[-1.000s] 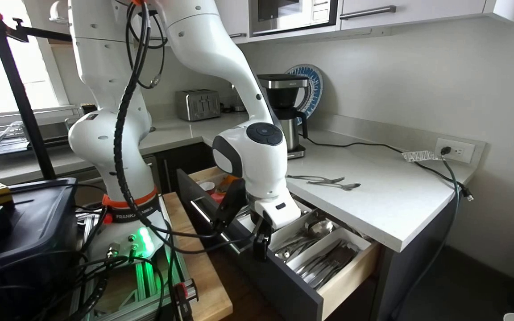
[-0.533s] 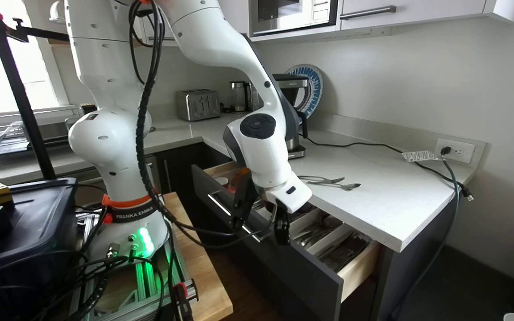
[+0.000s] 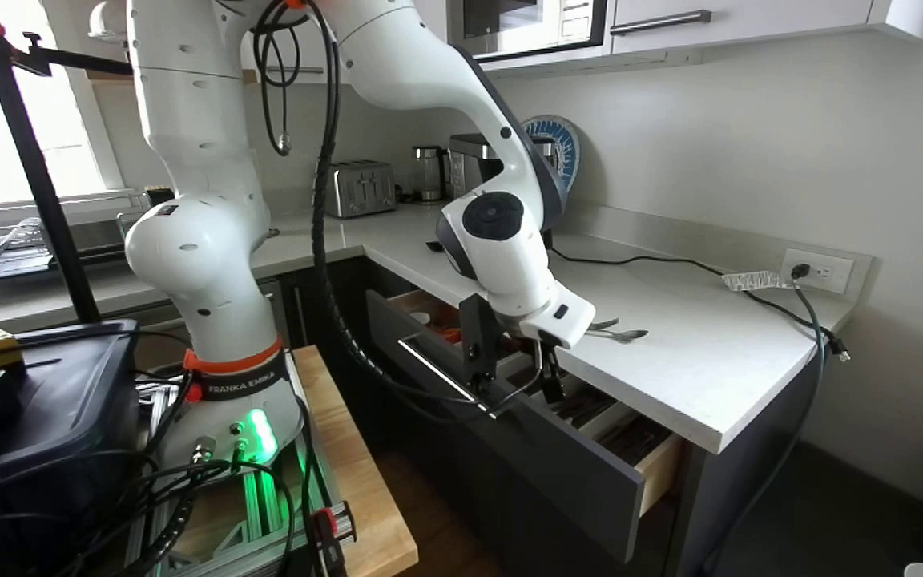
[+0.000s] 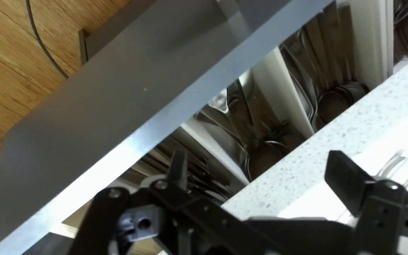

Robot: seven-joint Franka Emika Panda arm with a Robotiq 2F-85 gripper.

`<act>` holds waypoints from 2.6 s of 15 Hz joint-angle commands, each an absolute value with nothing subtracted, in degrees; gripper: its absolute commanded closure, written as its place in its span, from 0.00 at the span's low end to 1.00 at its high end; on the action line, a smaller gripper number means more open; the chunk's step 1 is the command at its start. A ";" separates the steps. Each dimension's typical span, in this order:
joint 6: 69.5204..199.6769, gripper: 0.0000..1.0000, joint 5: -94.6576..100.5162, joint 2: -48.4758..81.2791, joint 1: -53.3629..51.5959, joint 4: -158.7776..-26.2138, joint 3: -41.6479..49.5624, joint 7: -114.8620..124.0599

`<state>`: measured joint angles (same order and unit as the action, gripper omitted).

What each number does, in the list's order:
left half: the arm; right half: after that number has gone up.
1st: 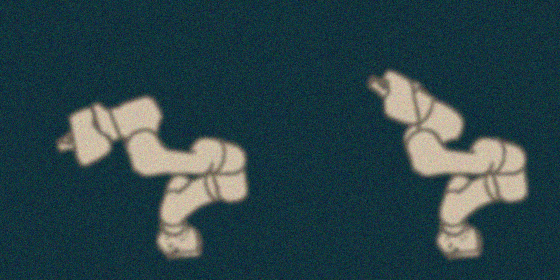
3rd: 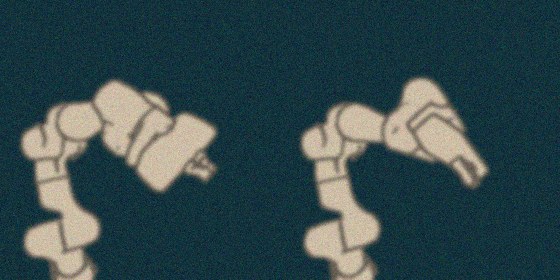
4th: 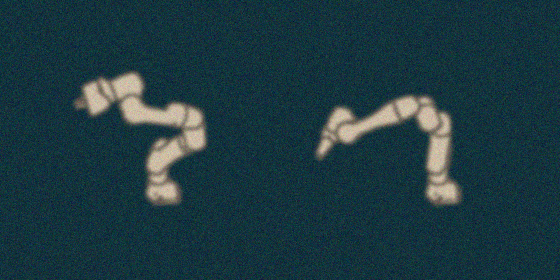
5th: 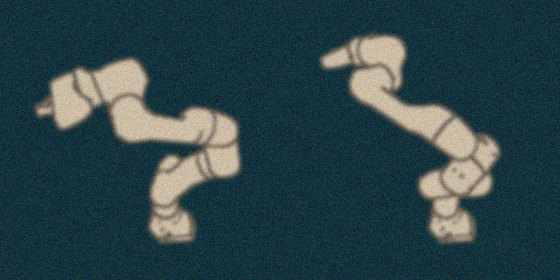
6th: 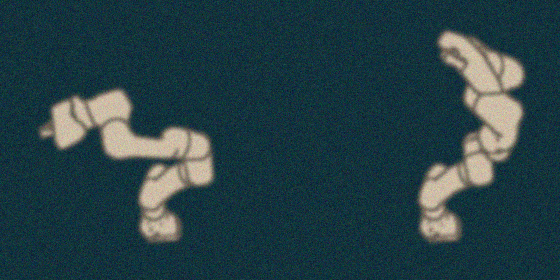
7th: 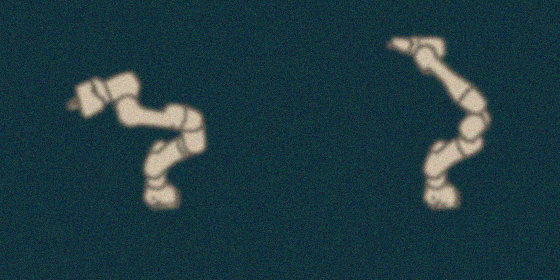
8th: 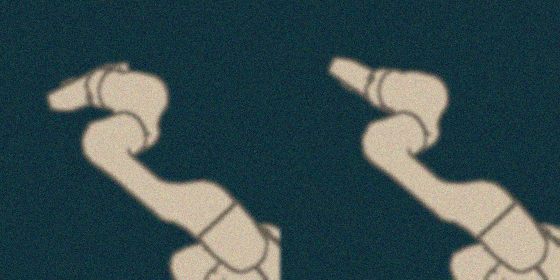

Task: Remove a fork and spoon from the drawer, put them on the counter and then close the drawer

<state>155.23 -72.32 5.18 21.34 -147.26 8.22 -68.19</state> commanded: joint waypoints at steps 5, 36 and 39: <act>156.03 0.25 -45.18 1.41 20.54 -151.83 10.82 -54.02; 169.62 1.00 -76.31 16.00 21.76 -140.35 -2.64 -81.52; 169.32 1.00 -79.51 16.21 21.41 -139.23 -2.73 -83.64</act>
